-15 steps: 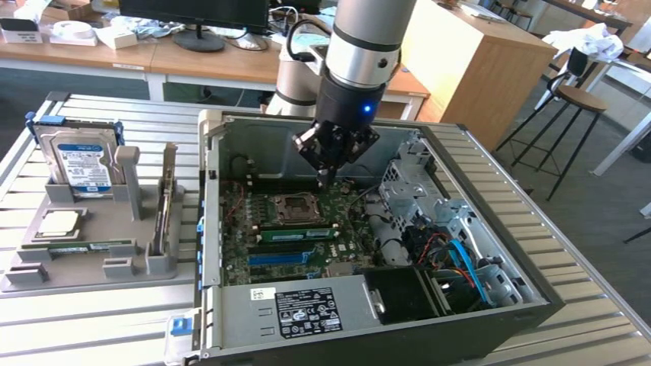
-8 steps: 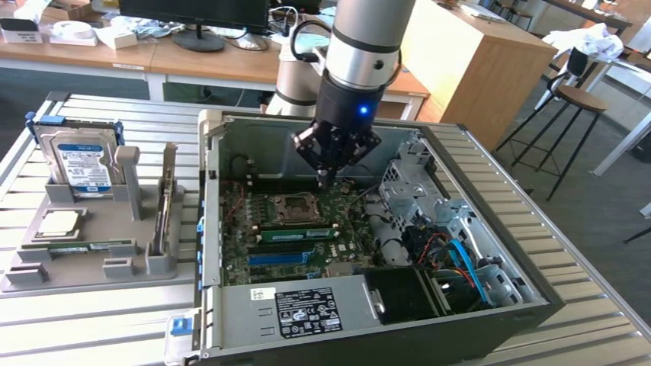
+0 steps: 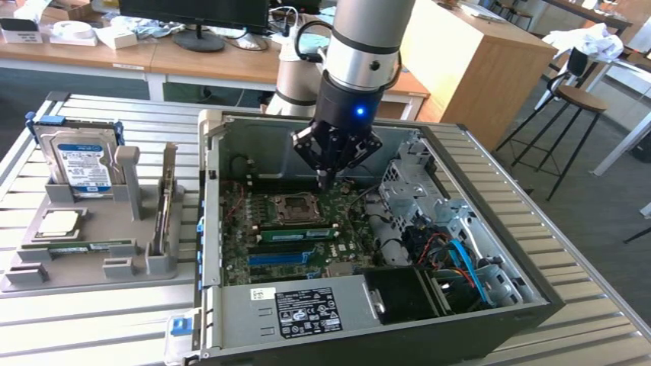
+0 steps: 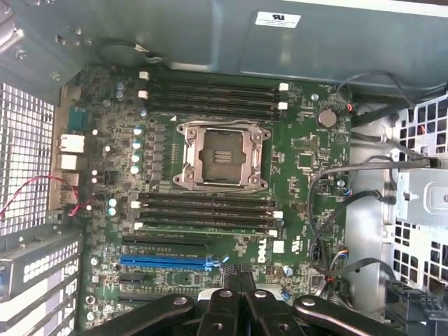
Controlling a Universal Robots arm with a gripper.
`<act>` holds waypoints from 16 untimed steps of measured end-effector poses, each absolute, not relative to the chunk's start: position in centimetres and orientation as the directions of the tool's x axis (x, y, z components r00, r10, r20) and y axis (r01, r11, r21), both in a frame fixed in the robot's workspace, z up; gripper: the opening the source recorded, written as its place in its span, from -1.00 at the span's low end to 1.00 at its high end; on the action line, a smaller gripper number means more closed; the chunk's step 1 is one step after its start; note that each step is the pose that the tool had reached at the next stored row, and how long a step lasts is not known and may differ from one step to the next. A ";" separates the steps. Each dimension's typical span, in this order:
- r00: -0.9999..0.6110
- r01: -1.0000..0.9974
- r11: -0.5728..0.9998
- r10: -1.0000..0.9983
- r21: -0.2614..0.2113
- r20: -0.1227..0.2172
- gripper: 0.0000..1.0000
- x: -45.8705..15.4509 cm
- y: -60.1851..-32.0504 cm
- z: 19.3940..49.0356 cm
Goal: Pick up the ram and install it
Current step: 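Press down the ram until it locks into place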
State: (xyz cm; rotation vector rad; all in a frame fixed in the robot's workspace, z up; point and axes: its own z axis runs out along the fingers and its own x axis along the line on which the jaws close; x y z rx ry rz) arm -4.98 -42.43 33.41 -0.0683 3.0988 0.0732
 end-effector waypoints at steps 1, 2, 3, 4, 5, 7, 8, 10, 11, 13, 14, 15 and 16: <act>-0.998 -0.045 0.998 -0.043 0.046 -0.042 -0.80 -5.0 -42.4 33.4; -0.998 -0.045 0.998 -0.043 0.046 -0.042 -0.80 -5.0 -42.4 33.4; -0.998 -0.045 0.998 -0.043 0.046 -0.042 -0.80 -5.0 -42.4 33.4; -0.998 -0.045 0.998 -0.043 0.046 -0.041 -0.80 -5.0 -42.4 33.4; -0.998 -0.045 0.998 -0.043 0.046 -0.040 -0.80 -5.0 -42.4 33.4; -0.998 -0.045 0.998 -0.043 0.047 -0.035 -0.80 -5.0 -42.4 33.4; -0.999 -0.045 0.998 -0.043 0.048 -0.032 -0.80 -5.0 -42.4 33.4; -0.999 -0.044 0.998 -0.043 0.048 -0.022 -0.80 -5.0 -42.4 33.4; -0.999 -0.043 0.998 -0.043 0.048 -0.016 -0.80 -5.0 -42.4 33.4; -0.999 -0.043 0.998 -0.043 0.049 -0.006 -0.80 -5.0 -42.4 33.4; -0.999 -0.042 0.998 -0.042 0.049 -0.002 -0.80 -5.0 -42.4 33.4; -0.999 -0.042 0.998 -0.042 0.049 0.001 -0.80 -5.0 -42.4 33.4; -0.999 -0.041 0.998 -0.042 0.049 0.003 -0.80 -5.0 -42.4 33.4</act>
